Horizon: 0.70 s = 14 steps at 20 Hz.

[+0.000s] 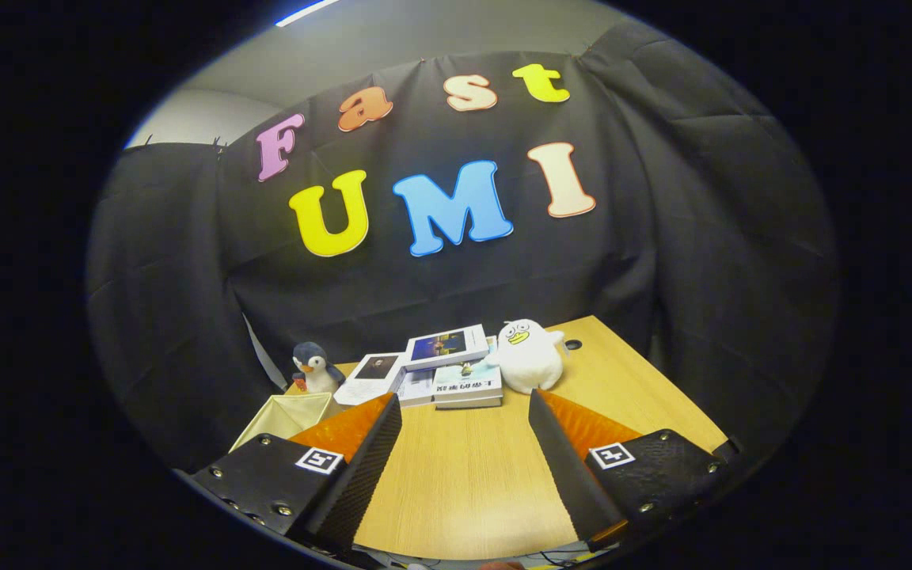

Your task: Open the storage box then place both shoes into the box .Put the left shoe in first, then the right shoe, with the right side of both shoes facing outward in a uniform manner.

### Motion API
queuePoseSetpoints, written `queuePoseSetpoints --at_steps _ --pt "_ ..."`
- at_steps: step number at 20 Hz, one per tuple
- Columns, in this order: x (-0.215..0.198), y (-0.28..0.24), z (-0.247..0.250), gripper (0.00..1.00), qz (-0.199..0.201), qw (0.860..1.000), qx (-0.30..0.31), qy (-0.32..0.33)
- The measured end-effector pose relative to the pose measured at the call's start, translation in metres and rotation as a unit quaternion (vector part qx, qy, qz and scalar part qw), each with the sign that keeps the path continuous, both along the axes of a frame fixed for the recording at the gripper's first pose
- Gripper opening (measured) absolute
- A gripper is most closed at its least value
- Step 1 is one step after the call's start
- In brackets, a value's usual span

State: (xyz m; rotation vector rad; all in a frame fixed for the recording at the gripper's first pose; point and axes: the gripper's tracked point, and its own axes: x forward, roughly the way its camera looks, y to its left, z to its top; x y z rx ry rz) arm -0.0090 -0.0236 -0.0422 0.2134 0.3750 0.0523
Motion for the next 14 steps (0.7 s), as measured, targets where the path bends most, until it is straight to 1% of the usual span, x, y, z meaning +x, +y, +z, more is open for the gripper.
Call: queuePoseSetpoints --at_steps 4,6,9,14 --pt "-0.008 -0.03 0.001 0.97 -0.037 0.998 -0.042 -0.033" --pt "-0.012 -0.033 0.002 0.97 -0.041 0.997 -0.047 -0.037" --pt "-0.005 -0.037 0.004 0.97 -0.053 0.997 -0.045 -0.041" --pt "-0.001 -0.038 0.025 0.97 -0.061 0.994 -0.054 -0.073"
